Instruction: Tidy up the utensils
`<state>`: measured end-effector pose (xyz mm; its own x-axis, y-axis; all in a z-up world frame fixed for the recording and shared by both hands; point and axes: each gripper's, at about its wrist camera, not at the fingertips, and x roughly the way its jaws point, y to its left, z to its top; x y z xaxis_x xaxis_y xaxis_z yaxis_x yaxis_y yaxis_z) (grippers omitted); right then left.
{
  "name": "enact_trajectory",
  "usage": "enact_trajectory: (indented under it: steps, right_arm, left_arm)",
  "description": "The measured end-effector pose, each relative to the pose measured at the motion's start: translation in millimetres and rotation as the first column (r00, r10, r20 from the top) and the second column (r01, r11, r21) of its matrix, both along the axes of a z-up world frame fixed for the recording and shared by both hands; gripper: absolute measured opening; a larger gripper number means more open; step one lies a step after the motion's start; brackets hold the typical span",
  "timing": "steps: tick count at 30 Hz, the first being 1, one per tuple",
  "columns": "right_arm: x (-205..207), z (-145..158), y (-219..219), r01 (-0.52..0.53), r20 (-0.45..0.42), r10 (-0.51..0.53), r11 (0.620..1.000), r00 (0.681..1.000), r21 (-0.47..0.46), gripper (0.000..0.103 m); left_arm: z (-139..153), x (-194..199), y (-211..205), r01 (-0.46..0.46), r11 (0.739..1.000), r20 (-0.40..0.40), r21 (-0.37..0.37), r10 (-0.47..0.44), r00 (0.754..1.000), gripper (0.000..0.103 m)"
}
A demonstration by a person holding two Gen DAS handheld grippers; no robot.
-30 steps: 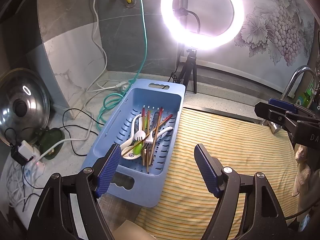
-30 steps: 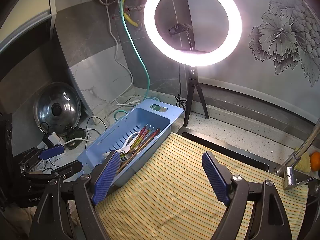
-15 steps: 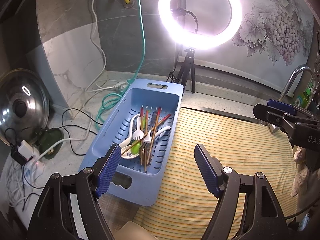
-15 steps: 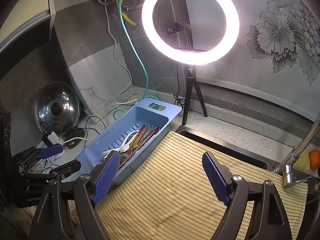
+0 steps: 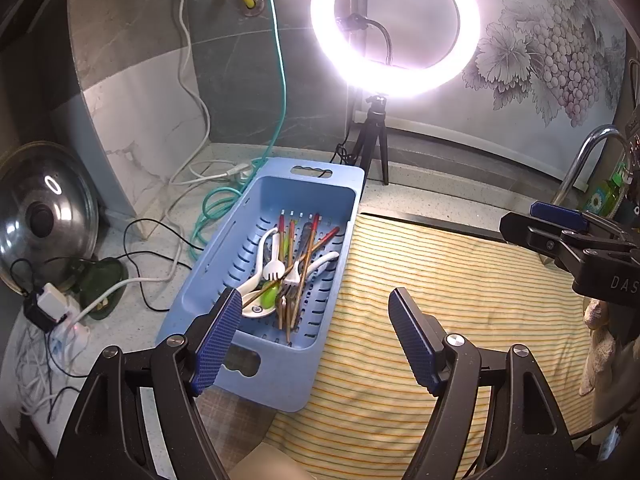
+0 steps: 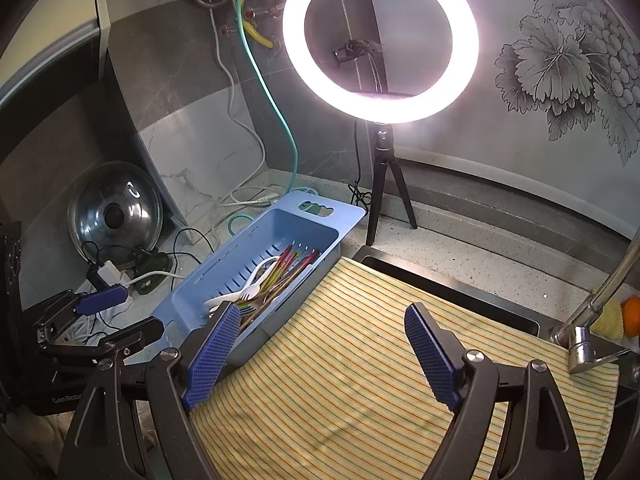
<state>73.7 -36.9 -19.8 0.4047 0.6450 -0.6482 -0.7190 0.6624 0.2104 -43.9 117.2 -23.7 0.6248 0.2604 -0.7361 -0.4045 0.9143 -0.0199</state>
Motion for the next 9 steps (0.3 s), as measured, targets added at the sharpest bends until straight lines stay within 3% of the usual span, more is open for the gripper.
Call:
enact_trajectory:
  steps: [9]
  right_arm:
    - [2.3, -5.3, -2.4, -0.003, -0.014, 0.003, 1.0, 1.0, -0.005, 0.082]
  left_arm:
    - [-0.8, 0.8, -6.4, -0.001, 1.0, 0.011, 0.027, 0.001, 1.0, 0.077]
